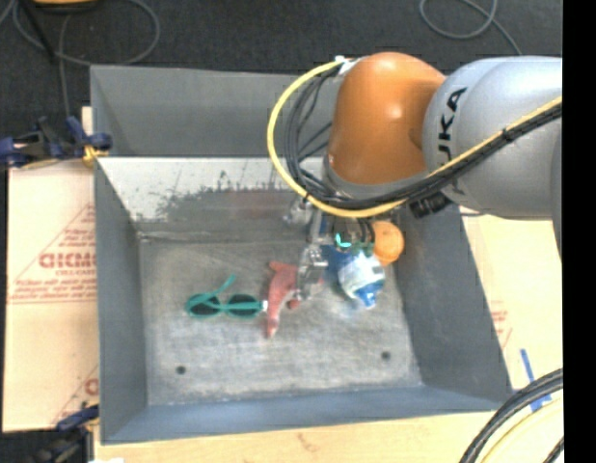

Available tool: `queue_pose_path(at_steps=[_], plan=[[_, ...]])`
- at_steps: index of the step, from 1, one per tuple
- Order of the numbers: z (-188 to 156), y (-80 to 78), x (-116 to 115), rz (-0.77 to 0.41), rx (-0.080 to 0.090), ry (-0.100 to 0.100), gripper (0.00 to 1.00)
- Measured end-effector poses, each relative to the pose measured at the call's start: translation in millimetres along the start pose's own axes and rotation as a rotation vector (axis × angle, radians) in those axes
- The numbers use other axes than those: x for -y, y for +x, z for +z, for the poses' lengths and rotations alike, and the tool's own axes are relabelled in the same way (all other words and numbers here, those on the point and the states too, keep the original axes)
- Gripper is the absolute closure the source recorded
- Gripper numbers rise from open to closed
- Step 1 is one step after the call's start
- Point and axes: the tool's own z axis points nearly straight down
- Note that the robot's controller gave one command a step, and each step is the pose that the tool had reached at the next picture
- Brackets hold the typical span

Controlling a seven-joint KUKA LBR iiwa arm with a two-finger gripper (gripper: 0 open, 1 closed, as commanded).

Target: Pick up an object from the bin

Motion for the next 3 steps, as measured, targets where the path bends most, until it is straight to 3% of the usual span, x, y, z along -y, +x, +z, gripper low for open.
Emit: queue_pose_path(at_steps=[1,2,3], plan=[[-5,-1.5,0,0.001,0.008,-0.001,0.00],[36,2.4,1,-0.115,0.011,0.002,0.00],[131,6.1,4,-0.437,0.011,0.003,0.00]])
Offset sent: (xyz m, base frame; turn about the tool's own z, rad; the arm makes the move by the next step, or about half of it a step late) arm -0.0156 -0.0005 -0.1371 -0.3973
